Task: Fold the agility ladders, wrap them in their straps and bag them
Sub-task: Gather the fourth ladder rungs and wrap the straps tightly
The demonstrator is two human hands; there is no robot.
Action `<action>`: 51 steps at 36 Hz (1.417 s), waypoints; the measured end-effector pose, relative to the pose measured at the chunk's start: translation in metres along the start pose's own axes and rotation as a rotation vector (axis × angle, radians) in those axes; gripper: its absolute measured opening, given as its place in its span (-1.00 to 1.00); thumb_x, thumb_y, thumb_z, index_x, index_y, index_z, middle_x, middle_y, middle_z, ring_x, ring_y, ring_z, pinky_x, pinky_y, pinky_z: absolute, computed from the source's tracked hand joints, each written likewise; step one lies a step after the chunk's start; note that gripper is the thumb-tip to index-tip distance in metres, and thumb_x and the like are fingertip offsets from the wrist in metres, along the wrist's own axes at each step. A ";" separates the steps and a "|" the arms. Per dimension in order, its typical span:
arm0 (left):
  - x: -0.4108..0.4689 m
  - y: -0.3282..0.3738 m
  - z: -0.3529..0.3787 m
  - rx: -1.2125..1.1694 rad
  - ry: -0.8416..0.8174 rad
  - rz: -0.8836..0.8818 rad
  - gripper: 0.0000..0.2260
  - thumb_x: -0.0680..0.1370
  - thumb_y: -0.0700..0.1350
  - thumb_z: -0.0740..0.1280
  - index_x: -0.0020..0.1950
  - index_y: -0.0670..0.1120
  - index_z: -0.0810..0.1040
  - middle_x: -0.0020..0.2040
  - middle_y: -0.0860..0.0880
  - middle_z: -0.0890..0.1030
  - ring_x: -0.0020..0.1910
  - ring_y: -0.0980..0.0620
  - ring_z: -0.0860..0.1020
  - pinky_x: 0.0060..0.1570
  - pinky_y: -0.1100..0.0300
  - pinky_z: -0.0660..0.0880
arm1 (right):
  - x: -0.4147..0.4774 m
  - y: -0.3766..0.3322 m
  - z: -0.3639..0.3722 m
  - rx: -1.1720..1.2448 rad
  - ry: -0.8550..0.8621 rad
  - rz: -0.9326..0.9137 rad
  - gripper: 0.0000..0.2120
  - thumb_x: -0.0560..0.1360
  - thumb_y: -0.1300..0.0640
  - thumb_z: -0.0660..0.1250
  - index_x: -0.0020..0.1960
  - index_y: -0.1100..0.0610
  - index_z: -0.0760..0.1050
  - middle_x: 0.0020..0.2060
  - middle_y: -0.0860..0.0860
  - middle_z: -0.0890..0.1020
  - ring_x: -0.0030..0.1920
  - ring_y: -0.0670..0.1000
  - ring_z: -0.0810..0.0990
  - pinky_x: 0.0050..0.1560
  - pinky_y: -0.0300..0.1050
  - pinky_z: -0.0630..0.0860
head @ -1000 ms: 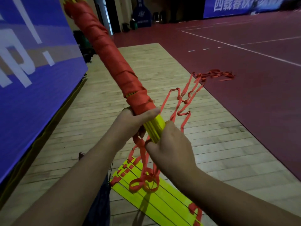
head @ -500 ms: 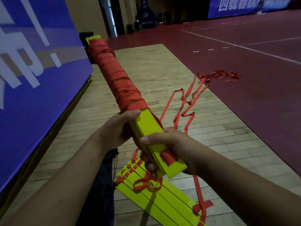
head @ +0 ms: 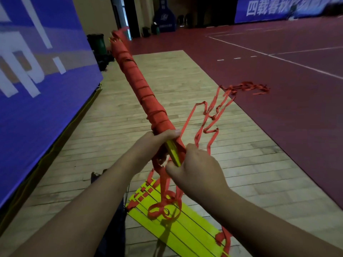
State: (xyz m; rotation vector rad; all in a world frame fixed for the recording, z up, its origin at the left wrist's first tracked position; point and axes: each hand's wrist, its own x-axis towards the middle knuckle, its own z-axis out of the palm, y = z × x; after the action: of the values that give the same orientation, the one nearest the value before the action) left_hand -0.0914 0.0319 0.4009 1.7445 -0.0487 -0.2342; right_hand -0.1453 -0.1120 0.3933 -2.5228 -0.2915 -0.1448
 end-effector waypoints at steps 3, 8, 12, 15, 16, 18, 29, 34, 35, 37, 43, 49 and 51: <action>-0.001 -0.001 -0.013 -0.108 -0.004 0.016 -0.59 0.21 0.19 0.49 -0.19 -0.11 0.58 -0.28 -0.14 0.51 -0.26 -0.10 0.48 -0.16 0.05 0.40 | 0.004 0.002 -0.004 0.374 -0.148 0.037 -0.64 0.50 -0.22 0.35 0.05 0.06 0.41 -0.19 0.02 0.62 -0.23 0.03 0.65 -0.21 0.03 0.65; -0.005 0.002 -0.021 -0.301 -0.187 0.066 -0.77 0.17 0.10 0.43 -0.30 -0.01 0.69 -0.31 -0.03 0.62 -0.28 0.04 0.62 -0.20 0.19 0.59 | 0.004 0.005 -0.026 1.204 -0.782 0.281 -0.52 0.46 -0.11 0.47 0.17 0.24 0.50 -0.11 0.18 0.71 -0.14 0.15 0.72 -0.09 0.02 0.69; -0.007 -0.001 -0.020 -0.392 -0.236 0.078 -0.46 0.05 0.15 0.62 -0.14 -0.14 0.61 -0.24 -0.11 0.60 -0.25 -0.03 0.61 -0.20 0.17 0.59 | -0.002 -0.005 -0.027 1.411 -0.770 0.299 -0.65 0.42 0.07 0.42 0.09 0.26 0.47 -0.25 0.18 0.63 -0.33 0.08 0.65 -0.30 -0.11 0.62; -0.005 0.000 -0.021 -0.369 -0.220 0.059 -0.51 0.18 0.18 0.56 -0.09 -0.12 0.61 -0.19 -0.13 0.59 -0.20 -0.09 0.59 -0.12 0.07 0.54 | 0.002 -0.009 -0.028 1.423 -0.649 0.303 -0.60 0.41 0.11 0.43 0.11 0.34 0.45 -0.32 0.20 0.59 -0.43 0.06 0.60 -0.41 -0.18 0.56; -0.004 0.001 -0.022 -0.320 -0.215 0.031 -0.56 0.26 0.20 0.48 -0.08 -0.12 0.63 -0.18 -0.14 0.61 -0.19 -0.11 0.59 -0.13 0.06 0.52 | 0.005 -0.008 -0.028 1.414 -0.630 0.302 -0.59 0.41 0.11 0.44 0.11 0.37 0.46 -0.32 0.21 0.59 -0.43 0.07 0.59 -0.40 -0.16 0.56; -0.003 -0.001 -0.024 -0.181 -0.201 -0.050 -0.44 0.31 0.28 0.36 0.04 -0.15 0.62 -0.12 -0.20 0.63 -0.22 -0.10 0.62 -0.24 0.12 0.54 | 0.010 0.000 -0.026 1.311 -0.568 0.300 -0.62 0.40 0.14 0.48 0.04 0.40 0.50 -0.31 0.23 0.61 -0.40 0.12 0.60 -0.34 -0.08 0.60; 0.006 -0.013 0.006 -0.080 -0.050 -0.237 -0.48 0.26 0.33 0.43 -0.16 -0.12 0.51 -0.43 -0.02 0.35 -0.49 0.05 0.33 -0.46 0.25 0.31 | 0.018 0.021 -0.011 0.012 -0.187 0.082 -0.65 0.40 -0.05 0.48 -0.07 0.25 0.56 -0.24 0.10 0.67 -0.21 0.15 0.69 -0.21 0.05 0.62; 0.014 -0.019 0.022 -0.185 0.103 -0.197 -0.49 0.16 0.18 0.58 -0.12 -0.13 0.56 -0.33 -0.06 0.50 -0.40 0.04 0.44 -0.32 0.17 0.35 | 0.002 0.014 0.009 -0.276 0.032 0.013 -0.63 0.59 -0.06 0.35 0.25 0.12 0.33 0.06 0.04 0.60 -0.05 0.08 0.60 -0.17 -0.11 0.34; 0.014 -0.020 0.018 -0.183 0.130 -0.163 -0.49 0.13 0.17 0.56 -0.12 -0.13 0.56 -0.34 -0.05 0.49 -0.39 0.03 0.43 -0.33 0.17 0.35 | 0.002 0.014 0.012 -0.233 0.027 -0.019 -0.58 0.58 -0.11 0.35 0.25 0.11 0.31 0.07 0.04 0.59 -0.04 0.07 0.61 -0.17 -0.11 0.37; 0.014 -0.020 0.008 -0.178 0.146 -0.088 -0.50 0.14 0.15 0.52 -0.08 -0.14 0.57 -0.32 -0.05 0.51 -0.34 0.00 0.46 -0.28 0.15 0.37 | 0.006 0.017 0.012 -0.065 -0.096 -0.062 -0.49 0.51 -0.24 0.38 0.22 0.09 0.31 -0.01 0.00 0.58 -0.09 0.03 0.61 -0.19 -0.10 0.48; -0.002 -0.007 -0.011 -0.121 -0.164 0.028 -0.48 0.23 0.11 0.46 0.06 -0.17 0.56 -0.16 -0.08 0.61 -0.13 -0.07 0.57 0.00 0.01 0.44 | 0.039 0.035 -0.029 0.918 -0.258 0.182 -0.56 0.60 -0.16 0.26 0.27 0.17 0.47 0.07 0.12 0.69 0.08 0.06 0.68 0.22 0.09 0.59; -0.021 -0.008 0.042 -0.282 -0.513 -0.041 -0.42 0.06 0.04 0.62 -0.02 -0.18 0.60 -0.22 -0.07 0.64 -0.28 0.03 0.62 -0.22 0.21 0.56 | 0.056 0.049 -0.034 1.554 -0.384 0.311 -0.22 0.37 -0.24 0.42 0.36 0.31 0.41 -0.04 0.19 0.63 -0.02 0.18 0.62 0.16 0.05 0.58; -0.024 -0.010 0.059 -0.240 -0.608 -0.051 -0.24 0.06 0.18 0.65 0.05 -0.22 0.50 -0.19 -0.09 0.61 -0.25 0.01 0.59 -0.18 0.18 0.52 | 0.059 0.051 -0.030 1.759 -0.420 0.274 -0.19 0.37 -0.24 0.43 0.37 0.35 0.44 0.13 0.28 0.55 0.15 0.27 0.55 0.38 0.21 0.42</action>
State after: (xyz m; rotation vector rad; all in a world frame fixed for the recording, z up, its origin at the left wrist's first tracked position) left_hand -0.1265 -0.0191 0.3840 1.3849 -0.4013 -0.7705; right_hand -0.0767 -0.1597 0.3998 -0.7831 -0.1028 0.5356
